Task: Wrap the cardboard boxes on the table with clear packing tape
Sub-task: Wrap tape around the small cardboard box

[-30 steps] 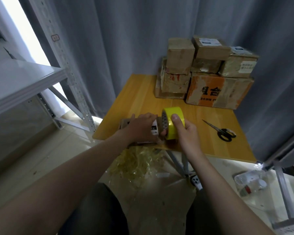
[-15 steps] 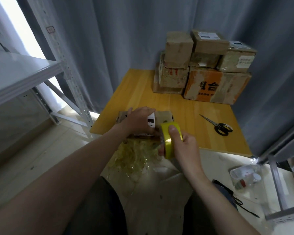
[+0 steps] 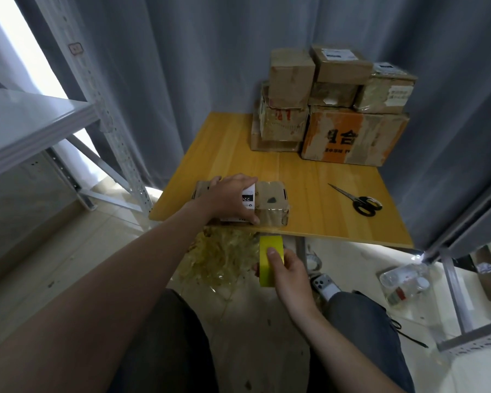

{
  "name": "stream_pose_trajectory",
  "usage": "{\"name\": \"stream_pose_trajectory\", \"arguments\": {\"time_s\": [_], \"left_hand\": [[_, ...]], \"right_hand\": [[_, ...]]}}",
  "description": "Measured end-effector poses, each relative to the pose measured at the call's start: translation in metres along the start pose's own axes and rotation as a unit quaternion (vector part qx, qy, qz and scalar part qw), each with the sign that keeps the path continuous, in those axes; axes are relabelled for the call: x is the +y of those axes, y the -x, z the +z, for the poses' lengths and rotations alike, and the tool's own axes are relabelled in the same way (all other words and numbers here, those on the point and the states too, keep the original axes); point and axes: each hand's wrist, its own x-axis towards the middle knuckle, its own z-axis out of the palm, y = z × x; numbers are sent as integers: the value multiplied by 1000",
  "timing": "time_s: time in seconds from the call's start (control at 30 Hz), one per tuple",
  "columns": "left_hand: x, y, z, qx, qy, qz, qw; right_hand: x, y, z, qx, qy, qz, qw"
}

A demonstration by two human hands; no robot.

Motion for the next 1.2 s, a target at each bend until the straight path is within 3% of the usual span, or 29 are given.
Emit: {"name": "stream_pose_trajectory", "arguments": {"time_s": [0.13, 0.2, 0.27, 0.37, 0.43, 0.5, 0.6, 0.83, 1.03, 1.1, 1.2], "left_hand": [[-2, 1, 2, 7, 7, 4, 1000], [-2, 1, 2, 10, 4, 6, 1000], [-1, 0, 2, 12, -2, 9, 1000], [0, 0, 2, 15, -5, 11, 1000], [-1, 0, 3, 19, -5, 15, 1000], [-2, 0, 4, 30, -4, 17, 999], [-5, 0, 6, 38, 12, 32, 999], [-6, 1, 6, 39, 81, 19, 996], [-6, -1, 12, 66, 51, 14, 996], [-7, 0, 13, 77, 50, 26, 995], [-5, 5, 14, 91, 60, 49, 993]], "right_hand": [[10, -3, -6, 36, 10, -39, 999], [3, -3, -8, 77, 88, -111, 987], [-15, -9, -9, 90, 192, -221, 952], [-54, -33, -4, 15, 364, -306, 879], [-72, -52, 3, -59, 487, -274, 827], [-77, -69, 11, -78, 567, -218, 791], [-83, -90, 19, -72, 601, -181, 775], [-105, -124, 10, -109, 606, -159, 771], [-90, -109, -2, -110, 609, -202, 759], [-81, -102, -13, -130, 554, -225, 791], [-73, -99, -32, -145, 359, -246, 889]]}}
